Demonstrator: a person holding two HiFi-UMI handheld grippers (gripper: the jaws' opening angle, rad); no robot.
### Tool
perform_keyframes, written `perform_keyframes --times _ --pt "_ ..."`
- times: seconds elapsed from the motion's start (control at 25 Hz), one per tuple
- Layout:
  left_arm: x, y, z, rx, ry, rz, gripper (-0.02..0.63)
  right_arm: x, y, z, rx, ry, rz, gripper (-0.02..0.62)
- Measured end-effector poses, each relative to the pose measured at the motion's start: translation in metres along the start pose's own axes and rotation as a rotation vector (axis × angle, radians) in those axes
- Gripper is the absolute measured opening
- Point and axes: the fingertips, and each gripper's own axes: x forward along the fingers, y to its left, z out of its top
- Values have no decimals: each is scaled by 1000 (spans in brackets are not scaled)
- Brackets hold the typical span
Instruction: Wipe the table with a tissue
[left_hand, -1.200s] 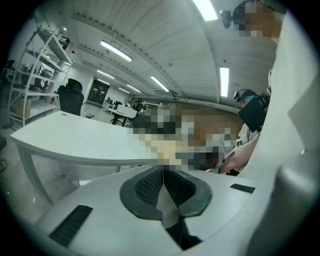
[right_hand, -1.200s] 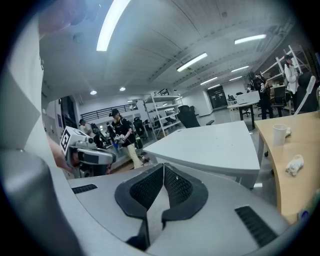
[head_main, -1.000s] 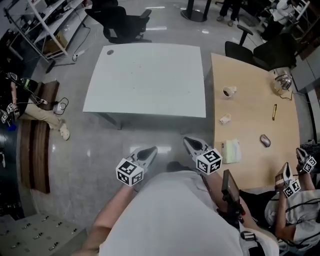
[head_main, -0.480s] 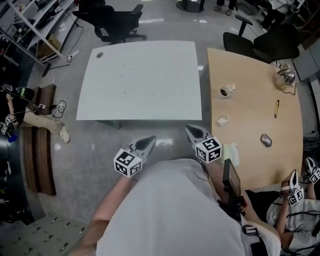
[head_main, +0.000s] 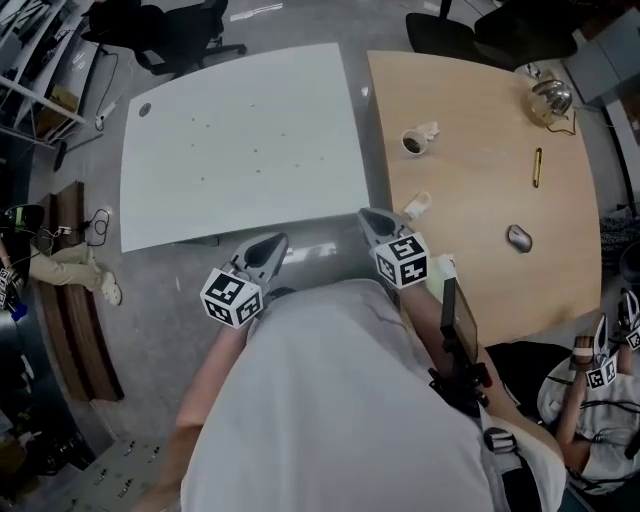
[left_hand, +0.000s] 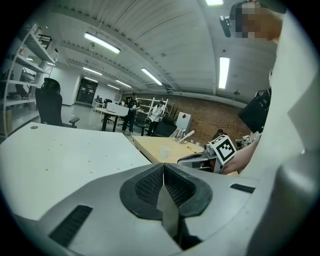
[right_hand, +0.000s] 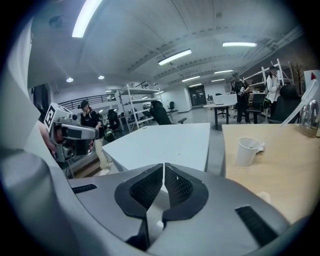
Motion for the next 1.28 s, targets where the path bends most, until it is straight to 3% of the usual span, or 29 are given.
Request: perform_keyframes --times 0.08,0.2,0.32,0.44,0.56,0.64,0.72,1.08,1.28 --pt "6 -1 -1 -1 6 -7 6 -5 -21 -5 4 20 -63 20" --pt "13 -3 -4 -10 17 -17 6 -21 -67 -20 50 73 -230 20" --pt "20 -3 -6 -19 27 -25 6 -41 -116 -33 153 101 -396 20" --pt "26 -1 -7 -32 34 -31 6 -54 -150 -51 296 126 -485 21" --pt "32 0 -6 -43 44 -48 6 -58 -172 -73 400 179 -547 37" --pt "34 4 -3 -51 46 -56 6 -61 -181 -84 447 211 -589 131" --pt "35 11 0 -51 50 -57 6 -59 -187 -90 481 231 -623 164" --pt "41 26 14 -33 48 -69 6 -45 -196 -109 496 344 -695 167" --pt "43 28 13 -33 53 -75 6 -44 -196 -110 502 340 -671 163"
